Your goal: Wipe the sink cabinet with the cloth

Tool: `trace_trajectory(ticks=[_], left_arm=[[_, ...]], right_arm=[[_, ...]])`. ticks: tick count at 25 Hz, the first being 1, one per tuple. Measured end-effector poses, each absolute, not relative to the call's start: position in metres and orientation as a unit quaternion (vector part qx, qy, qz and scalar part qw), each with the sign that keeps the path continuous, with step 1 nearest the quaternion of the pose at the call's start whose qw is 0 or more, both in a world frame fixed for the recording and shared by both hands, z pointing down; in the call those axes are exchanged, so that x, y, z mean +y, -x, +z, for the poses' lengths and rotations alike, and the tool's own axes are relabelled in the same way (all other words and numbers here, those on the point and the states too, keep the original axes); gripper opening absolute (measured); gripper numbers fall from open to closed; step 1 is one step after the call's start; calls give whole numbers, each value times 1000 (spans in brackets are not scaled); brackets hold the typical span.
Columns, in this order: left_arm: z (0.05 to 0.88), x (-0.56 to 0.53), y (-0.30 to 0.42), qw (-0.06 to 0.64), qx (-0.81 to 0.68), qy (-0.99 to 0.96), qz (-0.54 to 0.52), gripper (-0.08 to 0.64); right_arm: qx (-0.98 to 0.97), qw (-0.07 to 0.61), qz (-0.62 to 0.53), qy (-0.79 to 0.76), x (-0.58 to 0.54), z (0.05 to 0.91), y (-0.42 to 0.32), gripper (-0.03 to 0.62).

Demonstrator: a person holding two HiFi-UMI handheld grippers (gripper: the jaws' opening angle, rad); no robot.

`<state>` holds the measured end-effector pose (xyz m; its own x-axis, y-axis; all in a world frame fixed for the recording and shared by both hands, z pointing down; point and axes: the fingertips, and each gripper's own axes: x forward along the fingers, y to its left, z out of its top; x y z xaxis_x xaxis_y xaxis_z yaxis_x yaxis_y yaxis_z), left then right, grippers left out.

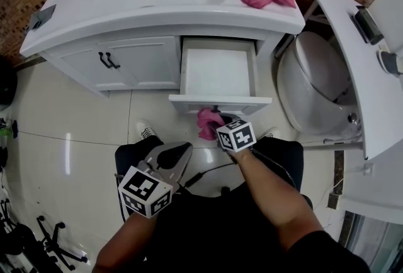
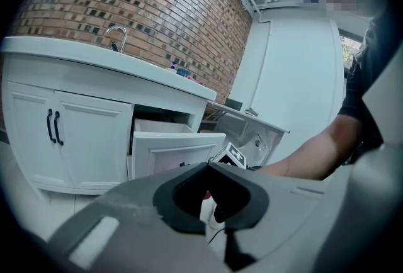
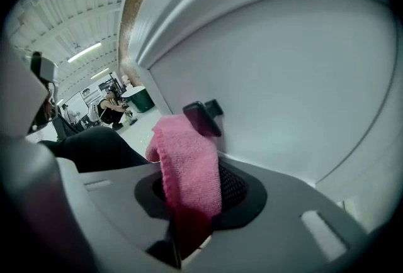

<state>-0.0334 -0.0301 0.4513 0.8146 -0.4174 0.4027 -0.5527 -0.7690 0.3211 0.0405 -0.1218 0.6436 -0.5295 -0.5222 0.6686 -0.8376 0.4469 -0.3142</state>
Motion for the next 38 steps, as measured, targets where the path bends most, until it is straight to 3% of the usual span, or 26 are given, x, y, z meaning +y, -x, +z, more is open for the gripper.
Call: trace_trajectory(ticks=[10,19,28,33,38], left_arm=[[449,-29,29,224,-261,-927,151,5],[445,-25,31,218,-259,-928,156,5],[442,-25,30,214,-259,-929,154,5],[442,-26,33,214,-264,-928,151,5],[445,-30,42,221,-276,-924,149,5]], right_arm=[[-787,269,319,-454,-109,643,-103,94],[-731,222,361,-535,-94,632,-171,94],[-730,214,343,-551,-88,611,-182,95],[-760,215,325,-520,-79,591,-153,95],[-861,203,230,-406,-70,525,-43,95]])
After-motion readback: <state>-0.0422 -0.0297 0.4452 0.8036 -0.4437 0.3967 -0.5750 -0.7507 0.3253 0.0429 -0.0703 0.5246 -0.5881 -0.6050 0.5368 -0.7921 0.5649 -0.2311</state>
